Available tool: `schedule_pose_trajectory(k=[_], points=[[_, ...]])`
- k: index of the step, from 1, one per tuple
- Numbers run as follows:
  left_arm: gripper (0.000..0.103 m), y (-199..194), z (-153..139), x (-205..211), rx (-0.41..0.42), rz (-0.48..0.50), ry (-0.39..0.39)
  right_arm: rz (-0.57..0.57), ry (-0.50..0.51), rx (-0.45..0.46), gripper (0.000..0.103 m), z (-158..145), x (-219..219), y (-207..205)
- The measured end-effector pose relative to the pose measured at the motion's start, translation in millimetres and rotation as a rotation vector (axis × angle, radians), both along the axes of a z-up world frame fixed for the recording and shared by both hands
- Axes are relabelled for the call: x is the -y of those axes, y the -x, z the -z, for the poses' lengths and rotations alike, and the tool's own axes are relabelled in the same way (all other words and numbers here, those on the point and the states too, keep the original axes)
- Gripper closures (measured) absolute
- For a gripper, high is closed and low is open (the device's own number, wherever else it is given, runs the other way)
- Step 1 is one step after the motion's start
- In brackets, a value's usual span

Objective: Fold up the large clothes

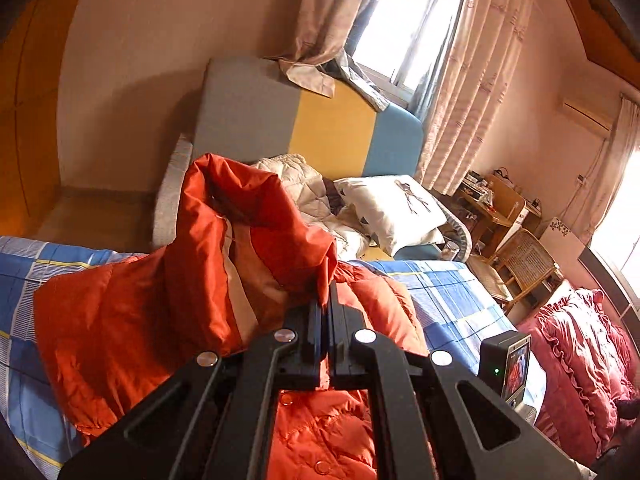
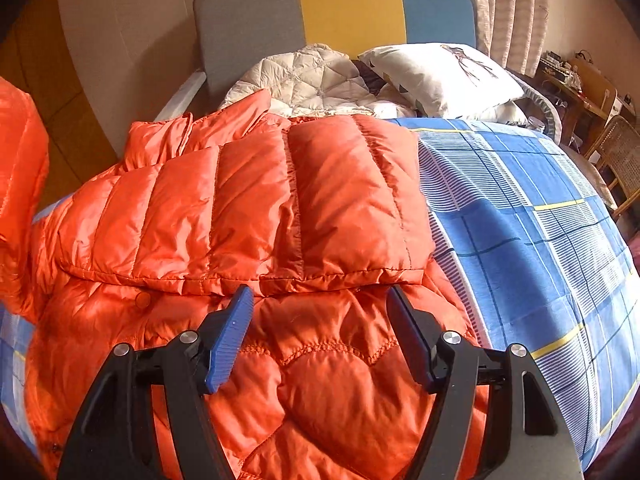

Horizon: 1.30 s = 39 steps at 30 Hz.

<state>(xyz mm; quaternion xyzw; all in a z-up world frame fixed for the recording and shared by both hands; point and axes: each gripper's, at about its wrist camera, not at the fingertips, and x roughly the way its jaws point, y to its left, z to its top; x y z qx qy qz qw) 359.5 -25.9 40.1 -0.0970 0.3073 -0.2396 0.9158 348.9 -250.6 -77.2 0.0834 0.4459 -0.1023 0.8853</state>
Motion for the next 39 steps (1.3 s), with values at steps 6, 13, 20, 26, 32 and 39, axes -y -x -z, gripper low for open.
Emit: schedule_pose_trajectory(k=[6, 13, 20, 26, 32, 39], points=[[0.102, -3.9, 13.8, 32.6, -0.031, 0.072, -0.008, 0.013, -0.007, 0.002, 0.034, 0.3, 12.9, 1.1], [0.102, -15.3, 38.7, 65.1, -0.084, 0.132, -0.014, 0.015, -0.011, 0.001, 0.034, 2.8, 19.5, -1.7], [0.101, -28.0, 57.2, 81.0, -0.123, 0.160, -0.030, 0.020, -0.014, 0.003, 0.034, 1.5, 27.0, -5.6], [0.099, -37.2, 70.3, 91.8, -0.145, 0.170, -0.038, 0.028, -0.010, 0.005, 0.034, -0.3, 32.0, -9.9], [0.074, -39.6, 72.7, 93.9, -0.156, 0.179, -0.015, 0.018, -0.006, -0.003, 0.034, 3.3, 24.9, -13.8], [0.058, -18.9, 59.0, 64.4, -0.118, 0.122, 0.017, 0.007, -0.023, 0.030, 0.034, -3.9, 14.3, -11.3]])
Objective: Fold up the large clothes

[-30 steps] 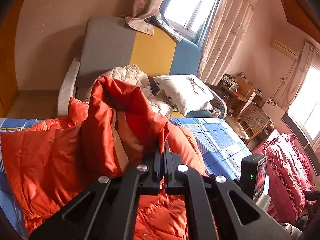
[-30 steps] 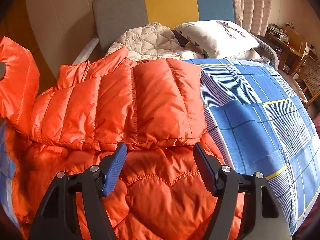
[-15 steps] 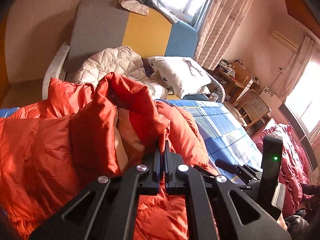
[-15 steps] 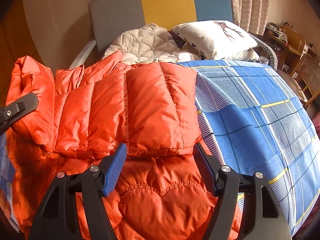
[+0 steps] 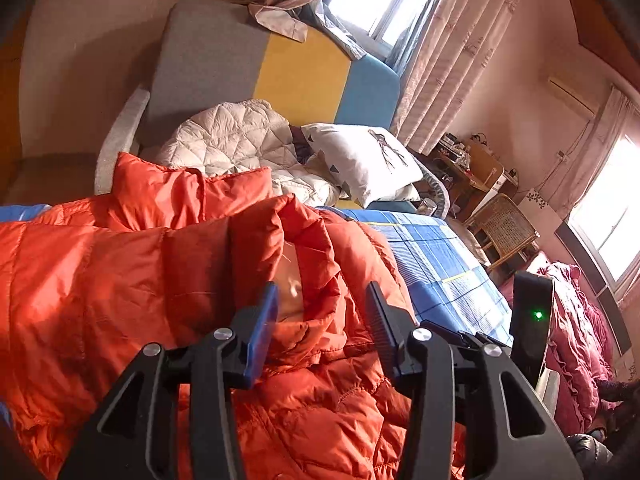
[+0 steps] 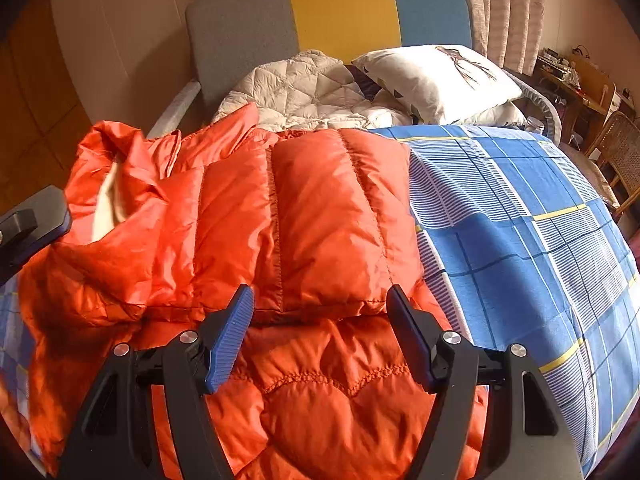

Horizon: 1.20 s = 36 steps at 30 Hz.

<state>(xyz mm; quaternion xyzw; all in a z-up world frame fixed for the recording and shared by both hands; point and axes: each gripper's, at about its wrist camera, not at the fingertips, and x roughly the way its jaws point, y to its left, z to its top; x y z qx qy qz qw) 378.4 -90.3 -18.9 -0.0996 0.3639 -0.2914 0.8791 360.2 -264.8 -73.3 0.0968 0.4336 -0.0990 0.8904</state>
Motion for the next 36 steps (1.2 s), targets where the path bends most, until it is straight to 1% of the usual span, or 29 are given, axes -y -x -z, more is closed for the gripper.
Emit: schedule_pose_trajectory(k=[1, 3, 5, 11, 16, 23, 25, 26, 27, 29, 30, 31, 32, 36], points=[[0.054, 5.9, -1.7, -8.1, 0.010, -0.014, 0.006, -0.005, -0.001, 0.008, 0.034, -2.2, -1.8, 1.5], [0.052, 16.1, -2.8, -23.6, 0.028, -0.047, 0.004, -0.014, 0.003, 0.023, 0.034, -6.5, -7.4, 3.0], [0.052, 23.0, 1.6, -38.9, 0.035, -0.088, -0.018, -0.017, -0.015, 0.034, 0.034, -9.0, -11.3, 3.9], [0.053, 35.4, 28.4, -79.8, 0.008, -0.192, -0.103, -0.042, -0.052, 0.052, 0.034, -14.8, -30.0, 3.1], [0.053, 43.6, 38.2, -112.0, -0.001, -0.251, -0.104, -0.053, -0.099, 0.051, 0.033, -16.1, -40.7, -1.2], [0.053, 47.5, 42.5, -136.8, -0.009, -0.298, -0.112, -0.048, -0.119, 0.017, 0.033, -6.6, -50.2, -17.1], [0.053, 46.8, 41.6, -141.3, -0.004, -0.305, -0.111, -0.054, -0.110, 0.011, 0.038, -4.9, -54.8, -22.2], [0.053, 45.9, 41.0, -142.5, -0.003, -0.308, -0.111, -0.059, -0.105, 0.009, 0.046, -4.3, -56.8, -24.1], [0.053, 44.4, 40.5, -144.0, -0.002, -0.312, -0.114, -0.064, -0.101, 0.004, 0.059, -3.4, -58.8, -26.6], [0.052, 43.5, 39.2, -145.8, 0.002, -0.312, -0.117, -0.081, -0.088, -0.003, 0.068, -2.1, -61.5, -31.7], [0.052, 41.3, 38.4, -147.4, 0.008, -0.318, -0.123, -0.086, -0.077, 0.000, 0.078, -2.5, -62.2, -33.0], [0.052, 39.6, 37.4, -148.5, 0.010, -0.322, -0.121, -0.090, -0.067, 0.005, 0.083, -3.8, -62.6, -33.9], [0.052, 36.7, 36.4, -151.1, 0.009, -0.327, -0.118, -0.088, -0.047, 0.011, 0.087, -5.3, -62.5, -34.2], [0.052, 21.5, 34.3, -158.1, 0.009, -0.354, -0.124, -0.053, 0.009, 0.019, 0.088, -8.0, -53.0, -35.5]])
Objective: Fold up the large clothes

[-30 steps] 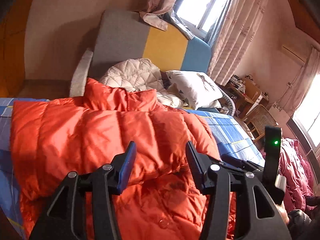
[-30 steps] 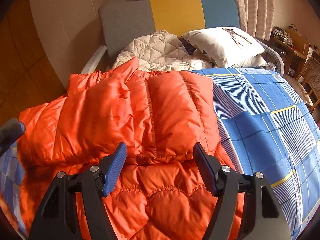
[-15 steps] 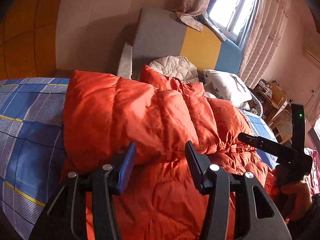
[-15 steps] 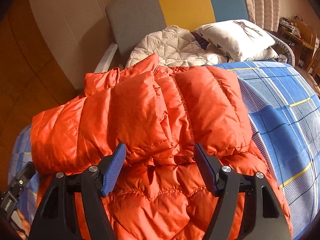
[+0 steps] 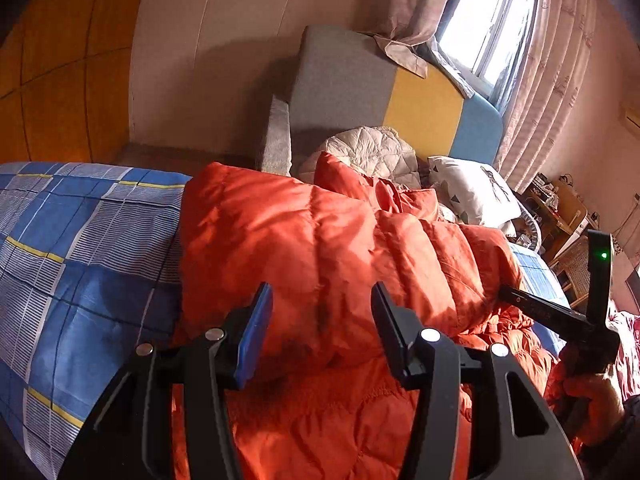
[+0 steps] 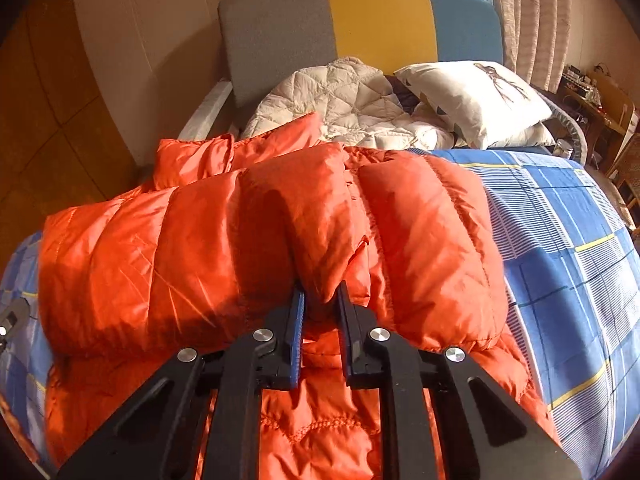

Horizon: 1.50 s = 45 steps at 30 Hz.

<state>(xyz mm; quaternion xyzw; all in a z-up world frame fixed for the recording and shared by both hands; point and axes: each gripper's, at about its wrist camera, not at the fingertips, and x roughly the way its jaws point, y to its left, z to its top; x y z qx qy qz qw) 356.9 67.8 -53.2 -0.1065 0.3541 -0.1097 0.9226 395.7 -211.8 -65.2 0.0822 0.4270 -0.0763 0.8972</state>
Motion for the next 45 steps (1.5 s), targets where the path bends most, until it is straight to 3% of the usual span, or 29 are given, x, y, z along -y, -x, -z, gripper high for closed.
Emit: schedule_pose_trajectory(k=[9, 17, 28, 32, 34, 38, 42, 45], points=[[0.053, -49.2, 14.1, 4.8, -0.074, -0.021, -0.064, 0.060, 0.049, -0.042, 0.090, 16.7, 27.8, -7.4], [0.053, -78.1, 50.1, 24.5, -0.181, -0.024, -0.167, 0.049, 0.045, -0.086, 0.090, 44.4, 33.2, -16.3], [0.053, -90.3, 79.2, 31.4, -0.202, -0.033, -0.181, 0.050, 0.034, -0.097, 0.090, 62.7, 34.2, -27.3], [0.053, -87.5, 75.0, 31.5, -0.205, -0.053, -0.183, 0.062, 0.014, -0.107, 0.089, 58.0, 36.4, -26.4], [0.053, -82.8, 65.7, 28.3, -0.197, -0.066, -0.162, 0.069, -0.013, -0.107, 0.085, 51.9, 39.7, -23.7], [0.048, -66.4, 35.7, 28.9, -0.098, -0.072, -0.166, 0.079, 0.010, -0.043, 0.040, 28.2, 36.3, -12.0], [0.045, -63.1, 9.2, 39.4, -0.028, -0.042, -0.138, 0.047, 0.044, 0.048, 0.038, 0.3, 22.2, -8.7], [0.044, -71.5, 3.3, 53.3, -0.023, -0.009, -0.134, -0.002, 0.054, 0.071, 0.038, -10.2, 5.3, -23.3]])
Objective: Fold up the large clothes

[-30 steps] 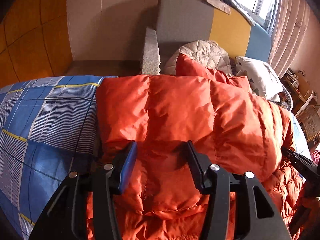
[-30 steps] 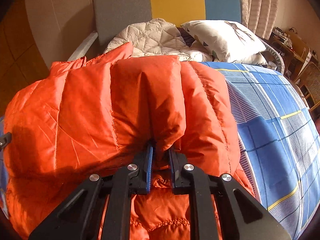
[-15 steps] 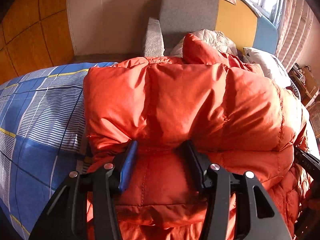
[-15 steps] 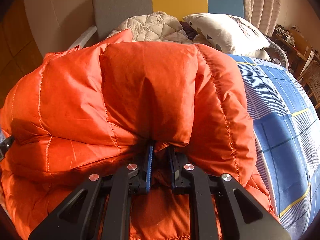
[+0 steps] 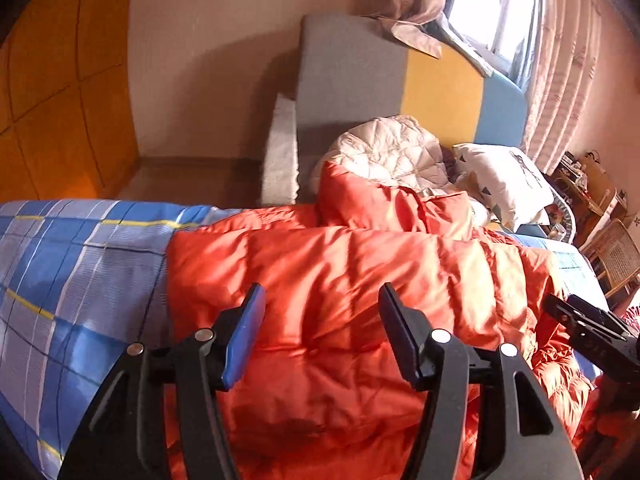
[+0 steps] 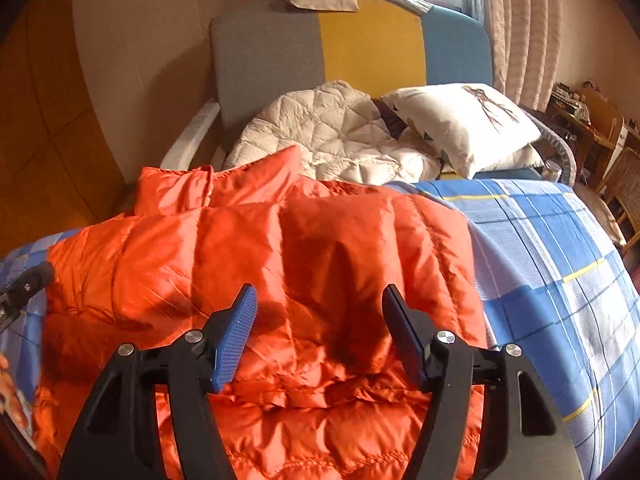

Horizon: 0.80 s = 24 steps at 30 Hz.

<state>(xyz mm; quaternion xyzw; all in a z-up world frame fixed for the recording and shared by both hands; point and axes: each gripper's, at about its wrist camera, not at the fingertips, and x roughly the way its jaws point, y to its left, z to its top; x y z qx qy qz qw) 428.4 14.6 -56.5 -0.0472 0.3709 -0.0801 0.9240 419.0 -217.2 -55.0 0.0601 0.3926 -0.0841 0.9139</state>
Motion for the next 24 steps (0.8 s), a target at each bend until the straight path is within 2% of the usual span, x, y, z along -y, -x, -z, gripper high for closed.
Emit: schedule_pose_trajectory(k=[4, 10, 17, 24], points=[[0.044, -17.6, 8.1, 14.0, -0.029, 0.013, -0.004, -0.045, 0.017, -0.016, 0.038, 2.0, -17.1, -30.0], [0.044, -37.0, 32.6, 15.6, -0.075, 0.009, -0.012, -0.063, 0.034, -0.060, 0.037, 21.9, -19.3, -62.2], [0.043, -47.5, 58.0, 11.2, -0.099, 0.004, 0.002, -0.091, 0.053, -0.069, 0.034, 48.5, -18.3, -67.1], [0.043, -50.3, 77.5, 10.6, -0.099, -0.004, 0.024, -0.090, 0.029, -0.072, 0.034, 71.8, -17.0, -71.0]])
